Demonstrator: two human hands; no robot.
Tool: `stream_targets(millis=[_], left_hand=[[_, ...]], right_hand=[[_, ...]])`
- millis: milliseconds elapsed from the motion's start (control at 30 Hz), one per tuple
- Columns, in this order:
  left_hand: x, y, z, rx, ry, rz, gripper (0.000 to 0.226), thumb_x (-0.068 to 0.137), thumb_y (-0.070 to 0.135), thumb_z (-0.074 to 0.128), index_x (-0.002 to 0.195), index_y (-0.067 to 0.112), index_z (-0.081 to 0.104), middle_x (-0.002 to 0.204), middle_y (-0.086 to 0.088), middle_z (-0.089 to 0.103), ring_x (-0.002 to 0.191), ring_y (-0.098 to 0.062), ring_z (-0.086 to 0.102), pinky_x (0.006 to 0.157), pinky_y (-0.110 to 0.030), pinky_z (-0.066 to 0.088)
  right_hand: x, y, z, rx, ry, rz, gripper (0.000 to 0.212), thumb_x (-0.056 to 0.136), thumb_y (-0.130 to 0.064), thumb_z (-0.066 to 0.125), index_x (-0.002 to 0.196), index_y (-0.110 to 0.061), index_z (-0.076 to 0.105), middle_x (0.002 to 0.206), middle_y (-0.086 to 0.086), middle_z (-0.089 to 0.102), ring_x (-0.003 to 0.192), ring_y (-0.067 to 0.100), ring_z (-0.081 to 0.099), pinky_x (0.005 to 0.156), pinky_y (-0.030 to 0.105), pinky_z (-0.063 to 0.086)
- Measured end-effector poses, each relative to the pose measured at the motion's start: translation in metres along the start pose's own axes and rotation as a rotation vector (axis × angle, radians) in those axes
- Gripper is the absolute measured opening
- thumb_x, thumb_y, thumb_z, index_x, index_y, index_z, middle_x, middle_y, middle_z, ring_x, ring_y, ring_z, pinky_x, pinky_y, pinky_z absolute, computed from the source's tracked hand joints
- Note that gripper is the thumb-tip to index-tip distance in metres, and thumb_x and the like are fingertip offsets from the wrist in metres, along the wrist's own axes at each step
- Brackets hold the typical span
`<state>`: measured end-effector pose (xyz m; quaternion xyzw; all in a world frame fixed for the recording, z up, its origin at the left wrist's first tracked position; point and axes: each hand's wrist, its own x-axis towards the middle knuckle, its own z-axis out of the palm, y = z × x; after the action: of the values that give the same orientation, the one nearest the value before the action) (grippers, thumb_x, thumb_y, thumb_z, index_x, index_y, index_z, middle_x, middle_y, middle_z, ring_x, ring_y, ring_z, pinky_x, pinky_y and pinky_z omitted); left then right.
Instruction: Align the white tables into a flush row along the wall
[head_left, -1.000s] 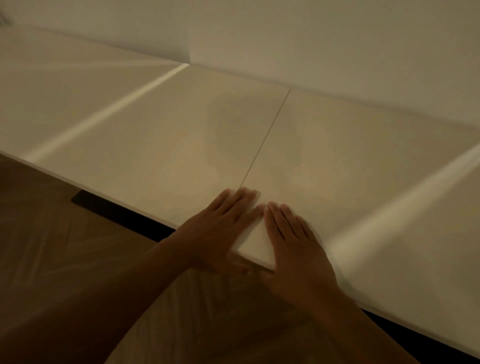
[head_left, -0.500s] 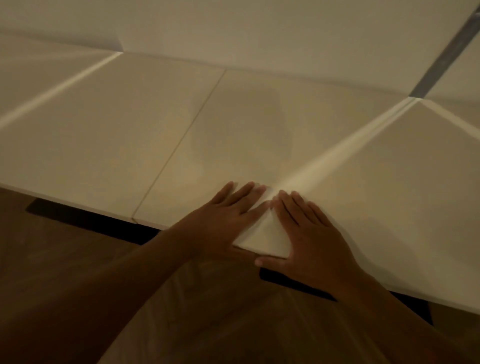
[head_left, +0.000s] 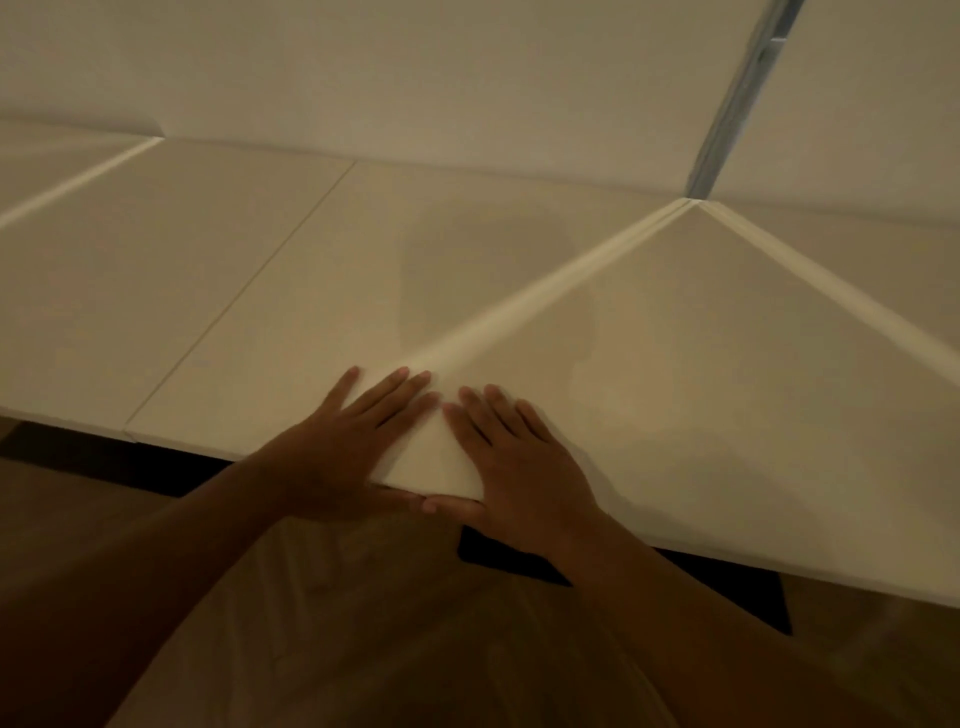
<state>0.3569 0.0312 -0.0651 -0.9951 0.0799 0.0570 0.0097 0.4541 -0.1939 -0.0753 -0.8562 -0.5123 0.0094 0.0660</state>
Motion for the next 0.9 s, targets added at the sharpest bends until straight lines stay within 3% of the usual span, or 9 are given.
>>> stream_targets(millis=[67,133,333,467,700,900], left_hand=[[0.001,0.010,-0.003,-0.036,-0.039,-0.050,0.109,0.082,0.093,0.023,0.159,0.026,-0.016,0.165,0.005,-0.026,0.150,-0.013,-0.027,0.123,-0.059,-0.003],[0.008,0.032,-0.006,-0.063,-0.064,-0.070,0.110,0.081,0.093,0.027,0.157,0.030,-0.021,0.163,0.010,-0.031,0.148,-0.011,-0.032,0.123,-0.058,-0.006],[0.074,0.138,-0.011,-0.092,-0.004,0.059,0.105,0.082,0.092,0.032,0.156,0.040,-0.021,0.164,0.010,-0.030,0.150,-0.017,-0.029,0.121,-0.058,-0.012],[0.110,0.187,-0.012,-0.057,0.040,0.102,0.100,0.083,0.092,0.029,0.157,0.041,-0.015,0.167,0.007,-0.023,0.152,-0.023,-0.025,0.120,-0.063,-0.006],[0.115,0.196,-0.009,0.009,0.077,0.051,0.093,0.083,0.093,0.016,0.154,0.045,-0.022,0.167,0.006,-0.023,0.153,-0.029,-0.020,0.113,-0.074,-0.004],[0.114,0.197,-0.010,-0.016,0.074,0.040,0.094,0.082,0.094,0.017,0.154,0.046,-0.020,0.167,0.008,-0.023,0.153,-0.028,-0.022,0.112,-0.075,-0.005]], right_hand=[[-0.014,0.016,-0.005,0.010,-0.012,-0.004,0.097,0.088,-0.083,0.028,0.161,-0.022,0.007,0.169,0.002,0.003,0.155,0.023,-0.001,0.126,0.043,0.004],[-0.041,0.040,-0.009,-0.006,0.001,0.022,0.098,0.087,-0.084,0.027,0.161,-0.024,0.006,0.169,-0.001,0.002,0.155,0.020,-0.001,0.126,0.043,0.005],[-0.137,0.129,-0.029,-0.072,-0.033,0.208,0.107,0.081,-0.093,0.018,0.161,-0.023,0.003,0.168,-0.004,-0.003,0.155,0.017,-0.003,0.126,0.042,0.006],[-0.192,0.181,-0.042,-0.128,-0.019,0.266,0.105,0.081,-0.093,0.025,0.160,-0.024,0.014,0.168,-0.002,0.012,0.155,0.020,0.006,0.124,0.046,0.015],[-0.199,0.199,-0.034,-0.113,0.105,0.207,0.102,0.080,-0.088,0.044,0.153,-0.017,0.040,0.160,0.003,0.035,0.149,0.028,0.029,0.117,0.052,0.034],[-0.200,0.199,-0.032,-0.132,0.115,0.211,0.103,0.079,-0.089,0.042,0.154,-0.019,0.038,0.161,0.001,0.034,0.150,0.026,0.027,0.117,0.051,0.034]])
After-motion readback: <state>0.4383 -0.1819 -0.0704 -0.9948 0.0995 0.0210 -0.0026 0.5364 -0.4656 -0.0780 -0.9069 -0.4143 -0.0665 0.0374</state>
